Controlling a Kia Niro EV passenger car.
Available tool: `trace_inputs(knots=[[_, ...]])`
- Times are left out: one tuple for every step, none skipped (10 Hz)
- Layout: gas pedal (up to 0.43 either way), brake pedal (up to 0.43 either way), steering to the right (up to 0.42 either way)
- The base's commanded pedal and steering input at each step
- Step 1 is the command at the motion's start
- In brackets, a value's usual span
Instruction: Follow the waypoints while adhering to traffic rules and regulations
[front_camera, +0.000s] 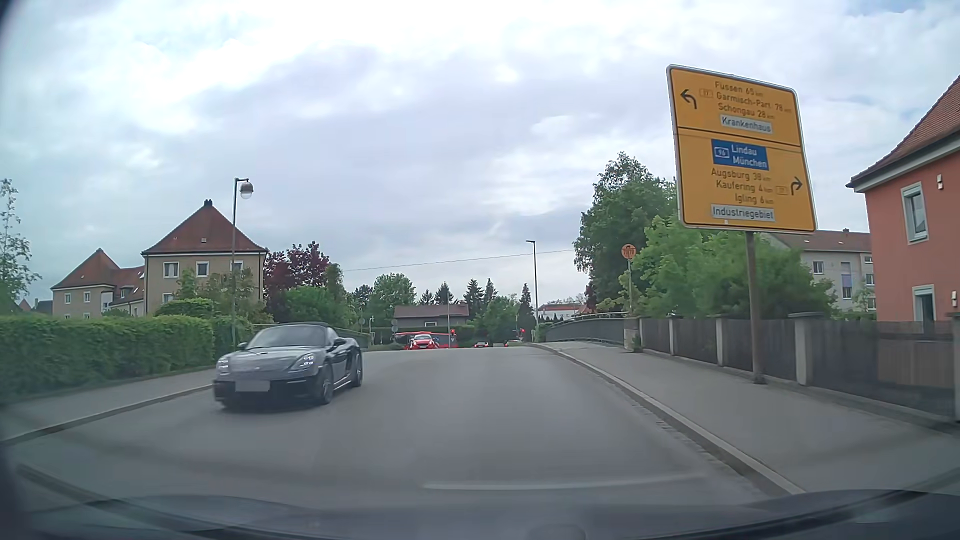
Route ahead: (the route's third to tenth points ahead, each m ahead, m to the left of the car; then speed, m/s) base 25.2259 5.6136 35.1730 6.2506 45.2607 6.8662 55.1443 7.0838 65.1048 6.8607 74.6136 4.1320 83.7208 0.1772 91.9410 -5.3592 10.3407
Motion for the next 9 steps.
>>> trace_inputs(knots=[[0.197, 0.0, -0.009], [0.197, 0.0, -0.01], [0.197, 0.0, -0.01], [0.197, 0.0, -0.009], [0.197, 0.0, -0.009], [0.197, 0.0, -0.009], [0.169, 0.0, -0.01], [0.157, 0.0, -0.012], [0.157, 0.0, -0.012]])
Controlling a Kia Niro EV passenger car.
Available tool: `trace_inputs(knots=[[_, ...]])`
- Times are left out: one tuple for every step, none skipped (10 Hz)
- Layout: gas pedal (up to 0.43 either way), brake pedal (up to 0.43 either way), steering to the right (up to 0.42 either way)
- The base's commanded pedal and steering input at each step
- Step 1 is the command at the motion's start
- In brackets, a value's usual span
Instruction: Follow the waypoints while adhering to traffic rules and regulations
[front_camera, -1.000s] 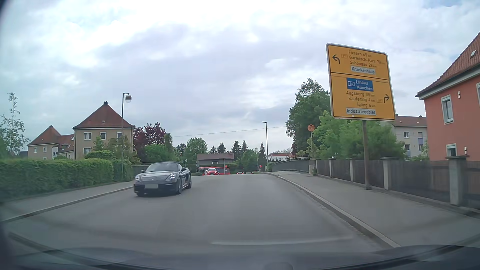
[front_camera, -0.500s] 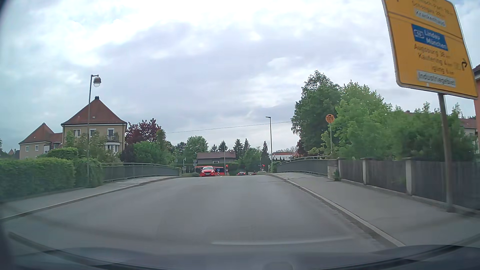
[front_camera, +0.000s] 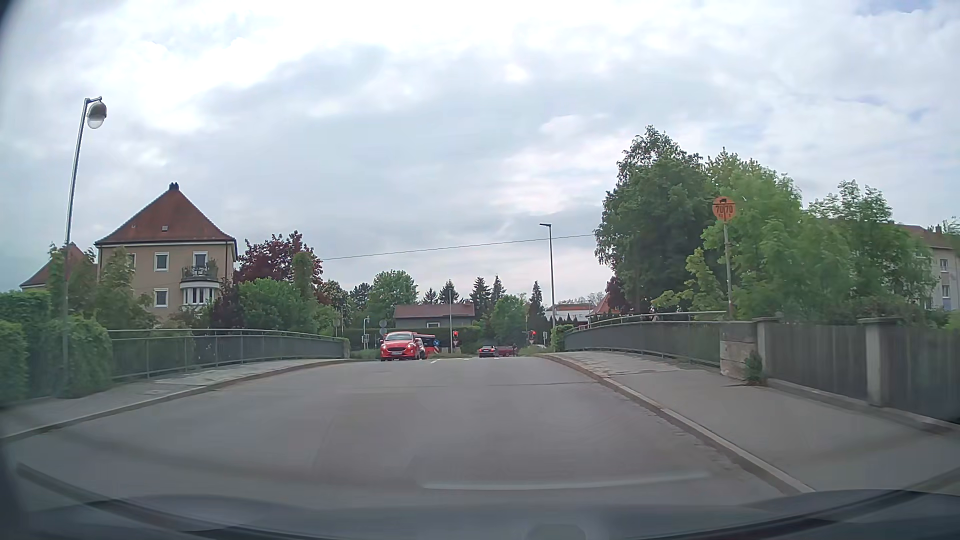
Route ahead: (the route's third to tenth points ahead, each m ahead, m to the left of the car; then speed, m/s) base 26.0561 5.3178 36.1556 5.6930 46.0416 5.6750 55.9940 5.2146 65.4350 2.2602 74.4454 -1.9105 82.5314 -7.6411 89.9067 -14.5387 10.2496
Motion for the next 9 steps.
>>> trace_inputs(knots=[[0.15, 0.0, -0.012], [0.15, 0.0, -0.012], [0.15, 0.0, -0.011], [0.15, 0.0, -0.011], [0.15, 0.0, -0.011], [0.15, 0.0, -0.011], [0.098, 0.0, -0.008], [0.008, 0.0, -0.003], [0.0, 0.0, -0.001]])
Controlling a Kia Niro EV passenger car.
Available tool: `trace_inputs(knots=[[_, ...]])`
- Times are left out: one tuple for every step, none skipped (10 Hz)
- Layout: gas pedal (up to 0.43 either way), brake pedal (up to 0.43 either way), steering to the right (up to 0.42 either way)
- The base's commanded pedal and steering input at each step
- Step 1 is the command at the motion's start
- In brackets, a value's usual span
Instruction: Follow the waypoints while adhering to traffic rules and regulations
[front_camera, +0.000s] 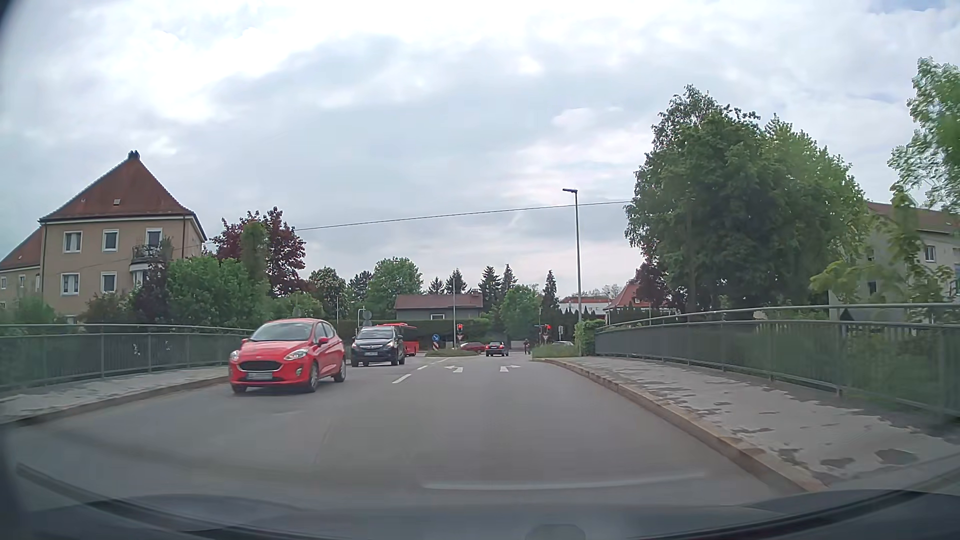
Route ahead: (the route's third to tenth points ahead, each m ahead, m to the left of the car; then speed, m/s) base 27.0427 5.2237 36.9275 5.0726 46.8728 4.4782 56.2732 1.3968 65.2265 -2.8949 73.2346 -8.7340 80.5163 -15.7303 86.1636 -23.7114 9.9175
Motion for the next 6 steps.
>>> trace_inputs(knots=[[0.0, 0.0, -0.003], [0.0, 0.0, -0.003], [0.0, 0.0, -0.005], [0.0, 0.0, -0.006], [0.0, 0.0, -0.006], [0.0, 0.0, -0.006]])
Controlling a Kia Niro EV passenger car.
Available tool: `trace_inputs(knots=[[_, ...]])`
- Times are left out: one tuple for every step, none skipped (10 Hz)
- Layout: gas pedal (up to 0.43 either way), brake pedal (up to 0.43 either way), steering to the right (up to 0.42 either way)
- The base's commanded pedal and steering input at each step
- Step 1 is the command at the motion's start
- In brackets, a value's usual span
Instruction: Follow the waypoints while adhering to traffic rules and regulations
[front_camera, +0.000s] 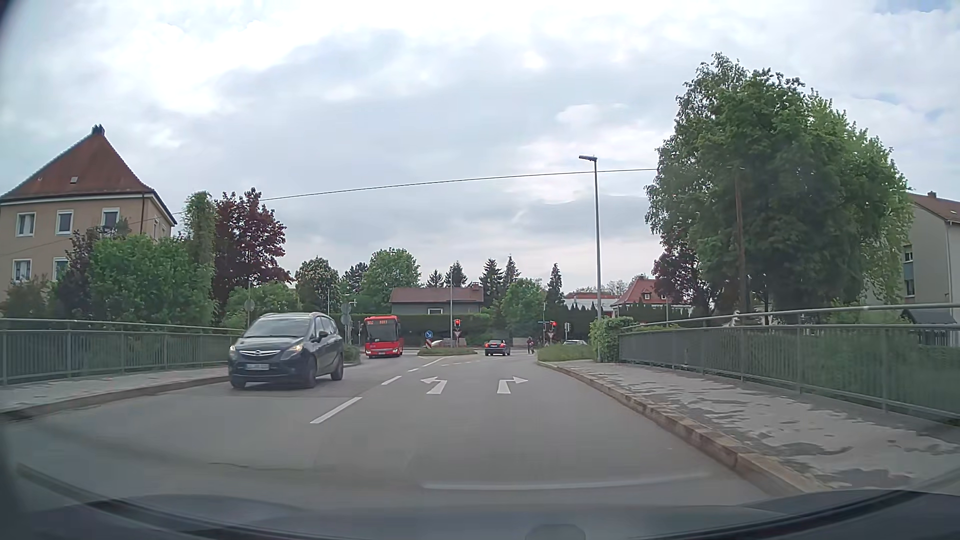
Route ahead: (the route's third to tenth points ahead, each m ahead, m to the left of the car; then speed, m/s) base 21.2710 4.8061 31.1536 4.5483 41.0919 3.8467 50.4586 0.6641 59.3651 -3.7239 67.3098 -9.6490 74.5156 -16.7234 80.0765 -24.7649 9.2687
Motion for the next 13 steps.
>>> trace_inputs(knots=[[0.0, 0.0, -0.006], [0.0, 0.0, -0.006], [0.0, 0.0, -0.007], [0.0, 0.0, -0.01], [0.0, 0.0, -0.01], [0.0, 0.006, -0.01], [0.0, 0.018, -0.009], [0.0, 0.018, -0.009], [0.0, 0.018, -0.009], [0.0, 0.018, -0.009], [0.0, 0.018, -0.008], [0.0, 0.018, -0.007], [0.0, 0.018, -0.006]])
